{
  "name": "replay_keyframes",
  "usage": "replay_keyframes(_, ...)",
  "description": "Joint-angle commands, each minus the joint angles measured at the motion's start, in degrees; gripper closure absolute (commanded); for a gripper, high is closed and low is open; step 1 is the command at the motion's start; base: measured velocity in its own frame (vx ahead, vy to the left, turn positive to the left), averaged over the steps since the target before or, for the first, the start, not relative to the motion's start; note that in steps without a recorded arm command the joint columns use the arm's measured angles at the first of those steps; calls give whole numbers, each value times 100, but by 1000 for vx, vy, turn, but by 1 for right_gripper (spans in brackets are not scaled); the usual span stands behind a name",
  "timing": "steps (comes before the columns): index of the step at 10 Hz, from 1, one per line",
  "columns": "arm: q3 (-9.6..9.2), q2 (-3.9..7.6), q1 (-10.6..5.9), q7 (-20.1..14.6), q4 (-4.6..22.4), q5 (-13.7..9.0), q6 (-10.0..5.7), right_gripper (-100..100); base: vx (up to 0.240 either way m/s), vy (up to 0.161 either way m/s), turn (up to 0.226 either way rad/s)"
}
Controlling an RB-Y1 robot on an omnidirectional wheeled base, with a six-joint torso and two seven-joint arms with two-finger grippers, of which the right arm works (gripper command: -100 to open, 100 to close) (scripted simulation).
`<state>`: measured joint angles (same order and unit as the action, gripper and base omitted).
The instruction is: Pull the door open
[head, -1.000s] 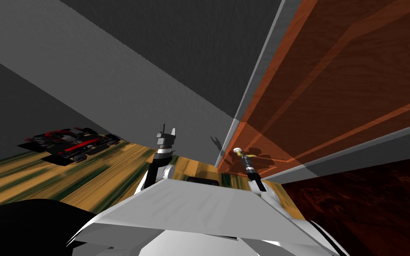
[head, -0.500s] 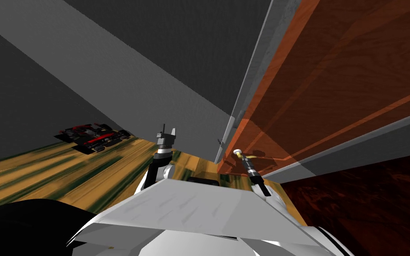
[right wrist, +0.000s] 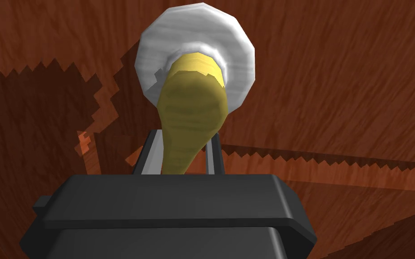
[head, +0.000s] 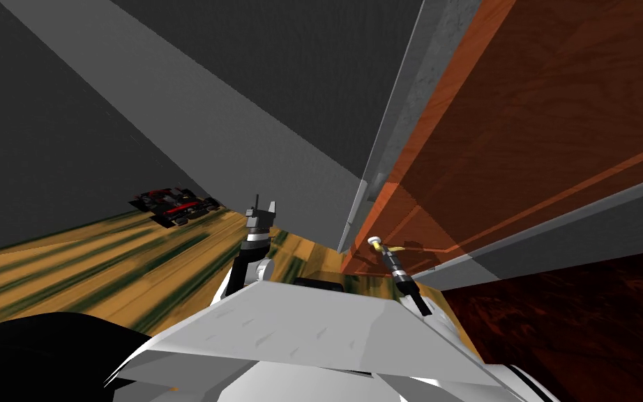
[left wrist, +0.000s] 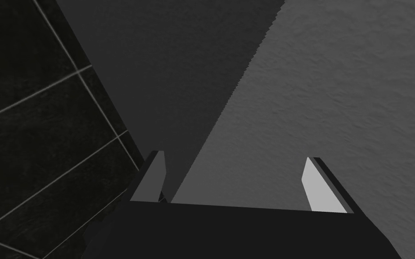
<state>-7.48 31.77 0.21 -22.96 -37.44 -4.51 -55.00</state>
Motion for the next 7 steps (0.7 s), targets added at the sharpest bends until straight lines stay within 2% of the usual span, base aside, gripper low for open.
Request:
replay_keyframes(1,-69,67,123,-60,-20,10,-180,100,-209,-111,169)
replay_keyframes(5,-172,229,307,-190,-20,10,-474,100,-186,-84,135)
replay_keyframes(6,-156,194,234,-176,52,10,-423,100,-105,-50,36)
replay_keyframes(7,-189,252,338,-236,133,15,-646,100,-144,-87,194)
